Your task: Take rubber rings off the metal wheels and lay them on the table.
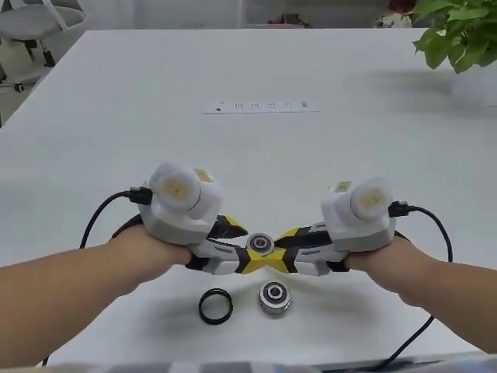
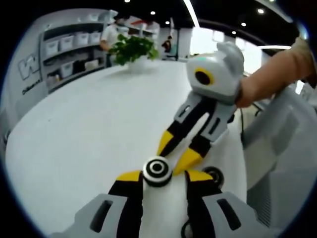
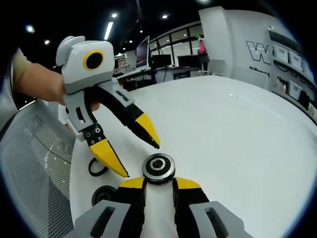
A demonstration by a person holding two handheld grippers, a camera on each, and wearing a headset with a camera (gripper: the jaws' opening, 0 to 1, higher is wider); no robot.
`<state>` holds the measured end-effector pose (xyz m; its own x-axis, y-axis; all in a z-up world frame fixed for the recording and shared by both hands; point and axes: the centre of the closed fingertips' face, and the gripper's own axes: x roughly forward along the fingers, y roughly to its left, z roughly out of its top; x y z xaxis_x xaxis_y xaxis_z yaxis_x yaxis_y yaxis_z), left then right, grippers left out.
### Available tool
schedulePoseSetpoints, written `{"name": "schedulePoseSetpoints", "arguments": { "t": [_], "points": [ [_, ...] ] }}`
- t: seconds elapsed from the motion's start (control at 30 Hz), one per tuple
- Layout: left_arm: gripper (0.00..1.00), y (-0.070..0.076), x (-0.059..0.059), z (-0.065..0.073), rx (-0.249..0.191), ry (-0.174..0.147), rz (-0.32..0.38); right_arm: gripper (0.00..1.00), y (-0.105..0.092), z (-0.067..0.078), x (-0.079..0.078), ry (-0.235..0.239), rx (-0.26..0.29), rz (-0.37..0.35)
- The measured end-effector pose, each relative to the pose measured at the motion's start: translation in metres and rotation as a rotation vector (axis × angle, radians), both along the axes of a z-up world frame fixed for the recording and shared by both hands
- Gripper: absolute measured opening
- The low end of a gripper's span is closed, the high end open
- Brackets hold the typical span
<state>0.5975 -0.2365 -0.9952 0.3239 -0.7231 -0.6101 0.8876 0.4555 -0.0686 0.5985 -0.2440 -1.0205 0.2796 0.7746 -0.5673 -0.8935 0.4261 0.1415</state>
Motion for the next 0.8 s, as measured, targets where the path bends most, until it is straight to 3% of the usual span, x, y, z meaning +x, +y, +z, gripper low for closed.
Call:
{"name": "schedulePoseSetpoints", "arguments": {
  "t": [0.43,0.6,0.7,0.8],
  "points": [
    [0.23,-0.0038,0.0062,-0.0064,0.019,0.004,0.006,0.18,-0.0006,0.0004,0.0001,-0.017,-0.001,0.006],
    [0.18,-0.0044,0.0099,-0.0067,0.034,-0.019,0.003,0.17,-0.001,0.0006,-0.0004,-0.023,-0.004,0.009],
    [0.16,-0.0049,0.0108,-0.0075,0.064,-0.054,-0.013,0.16,-0.0013,0.0005,-0.0003,-0.023,-0.003,0.007],
    [0.15,-0.0067,0.0091,-0.008,0.066,-0.052,-0.018,0.16,-0.0016,0.0005,-0.0007,-0.024,-0.003,0.007]
  ]
}}
